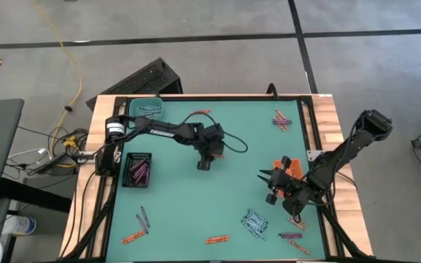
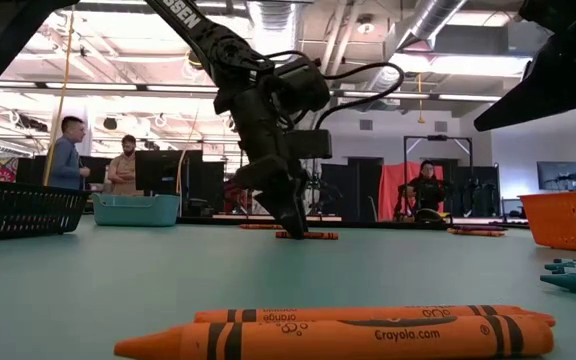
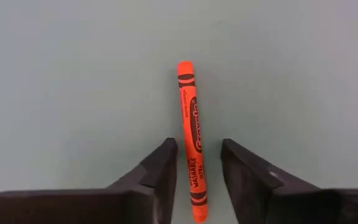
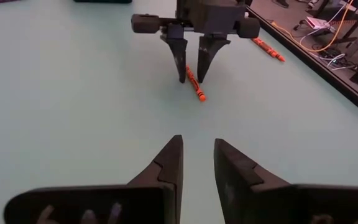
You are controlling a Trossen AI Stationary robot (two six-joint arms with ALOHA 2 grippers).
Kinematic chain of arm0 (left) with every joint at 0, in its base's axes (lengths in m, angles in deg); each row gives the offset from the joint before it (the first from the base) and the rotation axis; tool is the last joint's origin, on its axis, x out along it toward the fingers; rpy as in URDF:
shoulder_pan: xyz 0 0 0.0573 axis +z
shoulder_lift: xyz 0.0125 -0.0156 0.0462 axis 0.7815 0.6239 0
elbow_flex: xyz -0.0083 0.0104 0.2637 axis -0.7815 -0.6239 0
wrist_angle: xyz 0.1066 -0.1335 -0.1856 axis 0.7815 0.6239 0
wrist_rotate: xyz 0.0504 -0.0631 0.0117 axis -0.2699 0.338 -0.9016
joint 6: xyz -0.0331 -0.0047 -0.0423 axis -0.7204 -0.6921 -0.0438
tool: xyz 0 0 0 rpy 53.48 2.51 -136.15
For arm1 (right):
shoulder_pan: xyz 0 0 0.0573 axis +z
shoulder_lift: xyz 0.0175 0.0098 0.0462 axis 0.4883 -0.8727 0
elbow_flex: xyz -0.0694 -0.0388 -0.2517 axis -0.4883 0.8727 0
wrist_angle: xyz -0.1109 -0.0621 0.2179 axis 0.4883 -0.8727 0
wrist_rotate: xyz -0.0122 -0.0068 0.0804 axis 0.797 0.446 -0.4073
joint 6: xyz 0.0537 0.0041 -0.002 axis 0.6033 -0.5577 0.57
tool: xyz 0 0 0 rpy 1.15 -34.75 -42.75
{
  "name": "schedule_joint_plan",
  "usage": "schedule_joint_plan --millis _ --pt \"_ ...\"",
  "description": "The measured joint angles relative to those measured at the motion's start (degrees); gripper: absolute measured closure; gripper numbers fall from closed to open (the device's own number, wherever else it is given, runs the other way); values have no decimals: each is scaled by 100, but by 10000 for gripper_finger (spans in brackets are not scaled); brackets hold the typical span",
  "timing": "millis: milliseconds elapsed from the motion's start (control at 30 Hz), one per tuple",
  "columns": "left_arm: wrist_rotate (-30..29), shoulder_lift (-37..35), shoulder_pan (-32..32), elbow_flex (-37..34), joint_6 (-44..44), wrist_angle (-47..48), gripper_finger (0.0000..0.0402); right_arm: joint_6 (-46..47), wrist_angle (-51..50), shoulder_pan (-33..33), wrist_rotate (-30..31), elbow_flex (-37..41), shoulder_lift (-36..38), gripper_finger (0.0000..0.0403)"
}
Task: Sort crayons
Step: Put the orange crayon into the orange bin
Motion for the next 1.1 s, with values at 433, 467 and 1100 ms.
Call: schedule_joint_plan --millis 433,467,1100 --pt "-23 -25 -19 9 171 -38 398 15 61 -39 -2 0 0 319" --pt "-17 -37 -20 32 184 -34 399 15 61 -39 -2 0 0 319" --pt "1857 -1627 -387 223 730 -1001 401 -1477 1377 -81 710 -2 0 292"
